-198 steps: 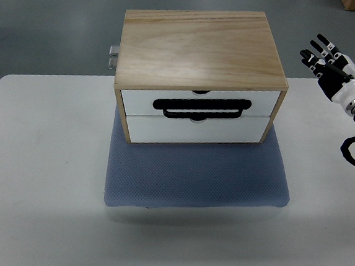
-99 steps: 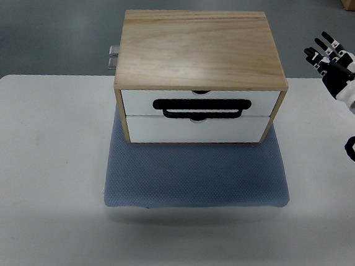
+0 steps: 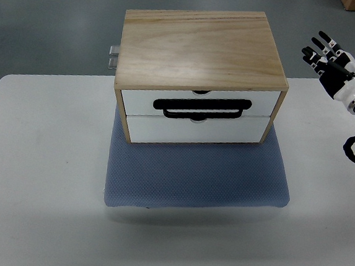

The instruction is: Open wood drawer with right hand

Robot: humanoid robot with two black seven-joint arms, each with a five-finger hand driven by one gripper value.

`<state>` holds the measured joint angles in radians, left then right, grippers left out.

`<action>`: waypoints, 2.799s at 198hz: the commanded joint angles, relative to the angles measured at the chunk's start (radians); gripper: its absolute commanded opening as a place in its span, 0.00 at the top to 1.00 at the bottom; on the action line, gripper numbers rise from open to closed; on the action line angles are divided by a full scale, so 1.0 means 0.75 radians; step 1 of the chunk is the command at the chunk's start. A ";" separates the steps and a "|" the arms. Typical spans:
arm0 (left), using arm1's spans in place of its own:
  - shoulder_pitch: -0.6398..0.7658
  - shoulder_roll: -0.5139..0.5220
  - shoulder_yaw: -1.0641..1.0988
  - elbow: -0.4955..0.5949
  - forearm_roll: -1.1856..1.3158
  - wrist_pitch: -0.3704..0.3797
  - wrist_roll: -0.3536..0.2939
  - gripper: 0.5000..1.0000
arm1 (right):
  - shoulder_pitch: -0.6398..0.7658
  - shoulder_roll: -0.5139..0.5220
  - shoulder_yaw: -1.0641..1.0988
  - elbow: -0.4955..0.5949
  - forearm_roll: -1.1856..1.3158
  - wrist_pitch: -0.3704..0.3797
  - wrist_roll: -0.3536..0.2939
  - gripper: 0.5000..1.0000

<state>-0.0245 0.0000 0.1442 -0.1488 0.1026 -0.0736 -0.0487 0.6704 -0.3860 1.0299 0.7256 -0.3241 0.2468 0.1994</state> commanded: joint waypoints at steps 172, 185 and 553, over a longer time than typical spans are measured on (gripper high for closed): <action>0.000 0.000 0.000 0.000 0.000 0.000 0.000 0.00 | 0.360 -0.381 -0.496 0.274 0.189 0.004 0.114 0.13; 0.000 0.000 0.000 0.000 0.000 0.000 -0.001 0.00 | 0.399 -0.402 -0.539 0.301 0.193 0.006 0.115 0.13; 0.000 0.000 0.000 0.000 0.000 0.000 -0.001 0.00 | 1.495 -0.254 -1.956 0.949 -0.014 0.176 -0.094 0.14</action>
<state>-0.0245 0.0000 0.1442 -0.1488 0.1027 -0.0736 -0.0489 1.7944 -0.5886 -0.4289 1.4350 -0.3346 0.4027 0.1290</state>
